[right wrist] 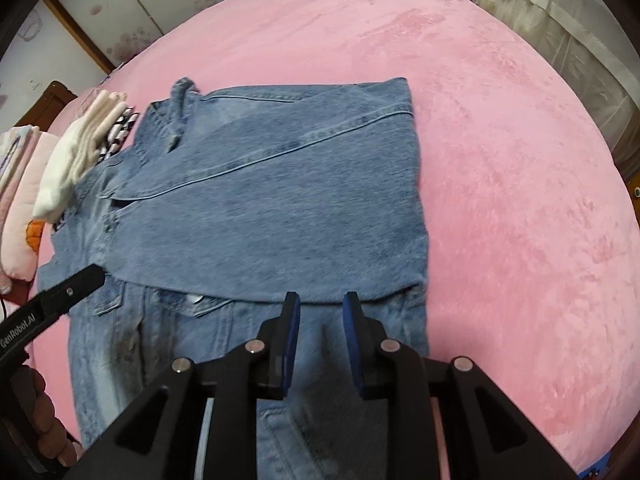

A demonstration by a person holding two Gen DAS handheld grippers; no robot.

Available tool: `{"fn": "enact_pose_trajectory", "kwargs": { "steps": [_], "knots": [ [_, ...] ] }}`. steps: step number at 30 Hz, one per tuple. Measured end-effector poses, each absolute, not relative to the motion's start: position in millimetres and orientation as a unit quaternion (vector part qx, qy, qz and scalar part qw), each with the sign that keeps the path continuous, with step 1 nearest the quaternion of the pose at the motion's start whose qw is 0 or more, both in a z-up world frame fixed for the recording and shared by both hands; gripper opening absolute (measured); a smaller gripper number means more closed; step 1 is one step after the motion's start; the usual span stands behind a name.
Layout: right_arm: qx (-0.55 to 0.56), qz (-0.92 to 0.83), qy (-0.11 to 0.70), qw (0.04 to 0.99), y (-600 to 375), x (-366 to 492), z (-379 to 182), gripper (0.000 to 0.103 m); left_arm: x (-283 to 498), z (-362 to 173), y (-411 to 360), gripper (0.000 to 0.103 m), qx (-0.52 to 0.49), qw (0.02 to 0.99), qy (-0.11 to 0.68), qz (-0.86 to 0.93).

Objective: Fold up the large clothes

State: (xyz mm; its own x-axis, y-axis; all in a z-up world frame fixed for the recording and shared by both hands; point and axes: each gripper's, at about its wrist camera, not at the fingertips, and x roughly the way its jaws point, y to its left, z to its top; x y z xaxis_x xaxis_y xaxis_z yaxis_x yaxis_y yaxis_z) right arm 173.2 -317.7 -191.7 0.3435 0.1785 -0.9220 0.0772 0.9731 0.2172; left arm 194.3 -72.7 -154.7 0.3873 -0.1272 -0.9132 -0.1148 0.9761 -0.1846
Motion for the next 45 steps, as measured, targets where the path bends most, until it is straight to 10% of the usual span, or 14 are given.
{"fn": "enact_pose_trajectory", "kwargs": {
  "steps": [24, 45],
  "knots": [
    [-0.022, 0.196, 0.508, 0.838, -149, 144, -69, 0.022, 97, -39, 65, 0.061, -0.157, 0.840, 0.513, 0.081],
    [-0.010, 0.210, 0.499, 0.841, 159, 157, -112, 0.022, 101, -162, 464, 0.061, -0.354, 0.774, 0.511, 0.119]
  ]
}}
